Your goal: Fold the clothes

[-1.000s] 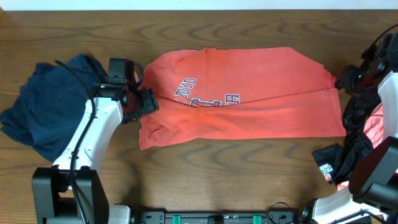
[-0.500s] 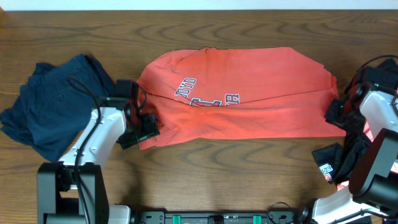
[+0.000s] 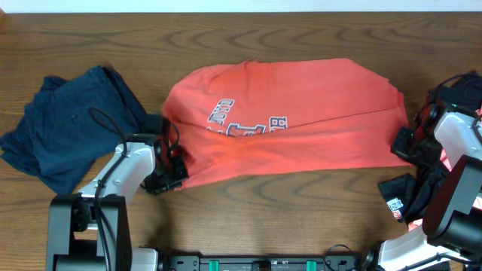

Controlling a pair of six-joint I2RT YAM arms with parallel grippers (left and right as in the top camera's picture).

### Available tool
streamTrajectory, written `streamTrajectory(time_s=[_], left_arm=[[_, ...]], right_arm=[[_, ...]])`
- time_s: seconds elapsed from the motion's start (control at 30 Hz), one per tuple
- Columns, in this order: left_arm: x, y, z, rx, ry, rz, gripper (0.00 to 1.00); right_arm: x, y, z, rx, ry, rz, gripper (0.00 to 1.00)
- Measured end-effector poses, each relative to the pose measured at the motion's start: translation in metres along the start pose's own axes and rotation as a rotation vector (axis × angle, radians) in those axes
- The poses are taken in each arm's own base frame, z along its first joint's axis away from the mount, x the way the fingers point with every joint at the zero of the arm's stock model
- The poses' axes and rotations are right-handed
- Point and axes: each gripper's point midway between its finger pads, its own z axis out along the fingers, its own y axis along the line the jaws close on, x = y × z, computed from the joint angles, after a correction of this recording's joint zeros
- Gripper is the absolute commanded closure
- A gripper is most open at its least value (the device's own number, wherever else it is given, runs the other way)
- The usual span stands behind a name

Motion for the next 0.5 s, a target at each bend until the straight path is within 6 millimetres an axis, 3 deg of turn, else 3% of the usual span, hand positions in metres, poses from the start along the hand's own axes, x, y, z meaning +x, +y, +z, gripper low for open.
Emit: streamTrajectory(time_s=[0.2,0.27,0.3,0.33,0.5], left_arm=[[0.020,0.036,-0.010,-0.095,0.076,-0.095,0.92],[0.019,0.043,-0.014,-0.099,0.065,-0.115,0.83],[0.018,0.045,-0.017,-0.098,0.055,-0.129,0.62],[0.017,0.046,-0.018,-0.097,0.049,-0.129,0.57],[0.024,0.050,-0.033,-0.111,0.044,-0.119,0.43]], right_arm=[[0.028,-0.011,-0.001,0.045,0.113,0.031,0.99],[0.033,-0.012,-0.001,0.051,0.133,0.035,0.98],[0.034,-0.013,-0.002,0.052,0.138,0.037,0.98],[0.036,-0.013,-0.002,0.053,0.142,0.037,0.97],[0.041,-0.013,-0.003,0.055,0.163,0.043,0.91]])
